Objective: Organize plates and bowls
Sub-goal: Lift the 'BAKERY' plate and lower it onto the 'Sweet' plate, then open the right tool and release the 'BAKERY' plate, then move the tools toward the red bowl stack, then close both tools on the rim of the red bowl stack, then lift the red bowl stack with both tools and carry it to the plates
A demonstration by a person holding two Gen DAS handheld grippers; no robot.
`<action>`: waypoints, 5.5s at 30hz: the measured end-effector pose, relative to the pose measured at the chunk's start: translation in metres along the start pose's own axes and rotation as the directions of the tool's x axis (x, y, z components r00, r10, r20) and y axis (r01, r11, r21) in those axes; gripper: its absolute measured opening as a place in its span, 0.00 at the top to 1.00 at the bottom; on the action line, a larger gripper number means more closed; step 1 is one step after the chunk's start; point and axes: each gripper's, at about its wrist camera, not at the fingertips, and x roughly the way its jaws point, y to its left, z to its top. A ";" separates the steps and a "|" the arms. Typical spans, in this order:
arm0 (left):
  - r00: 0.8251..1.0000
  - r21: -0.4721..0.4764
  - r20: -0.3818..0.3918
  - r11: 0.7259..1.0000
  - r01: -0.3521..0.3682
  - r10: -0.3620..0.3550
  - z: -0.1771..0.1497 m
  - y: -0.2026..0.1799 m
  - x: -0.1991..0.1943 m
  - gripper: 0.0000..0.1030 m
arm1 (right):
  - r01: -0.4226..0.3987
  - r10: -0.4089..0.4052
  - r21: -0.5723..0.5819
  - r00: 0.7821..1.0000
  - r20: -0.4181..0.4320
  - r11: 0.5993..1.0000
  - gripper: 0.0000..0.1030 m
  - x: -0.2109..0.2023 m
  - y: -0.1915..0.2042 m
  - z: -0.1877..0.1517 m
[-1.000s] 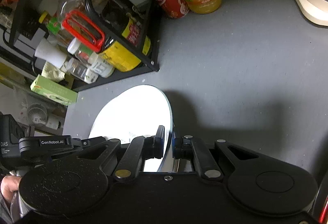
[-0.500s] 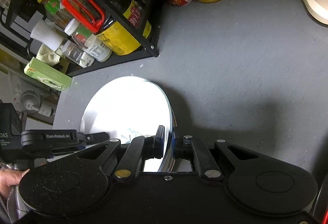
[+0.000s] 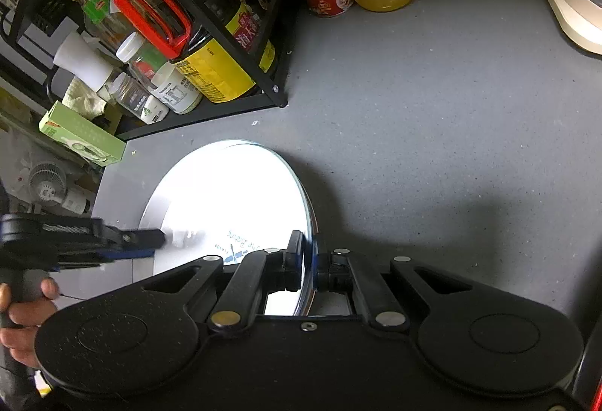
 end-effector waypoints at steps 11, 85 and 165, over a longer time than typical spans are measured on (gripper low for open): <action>0.995 0.020 0.083 0.998 -0.062 0.060 0.005 0.001 -0.028 0.34 | 0.036 -0.036 -0.020 0.999 -0.011 0.999 0.94 0.005 0.006 -0.002; 0.990 0.168 0.141 0.985 -0.029 0.005 -0.067 -0.150 -0.030 0.20 | -0.053 0.001 0.185 0.962 0.272 0.981 0.00 -0.168 -0.093 -0.033; 0.951 0.266 -0.221 0.925 0.270 -0.214 -0.132 -0.264 0.106 0.70 | 0.000 -0.143 0.522 0.962 0.234 0.853 0.61 -0.128 -0.230 -0.116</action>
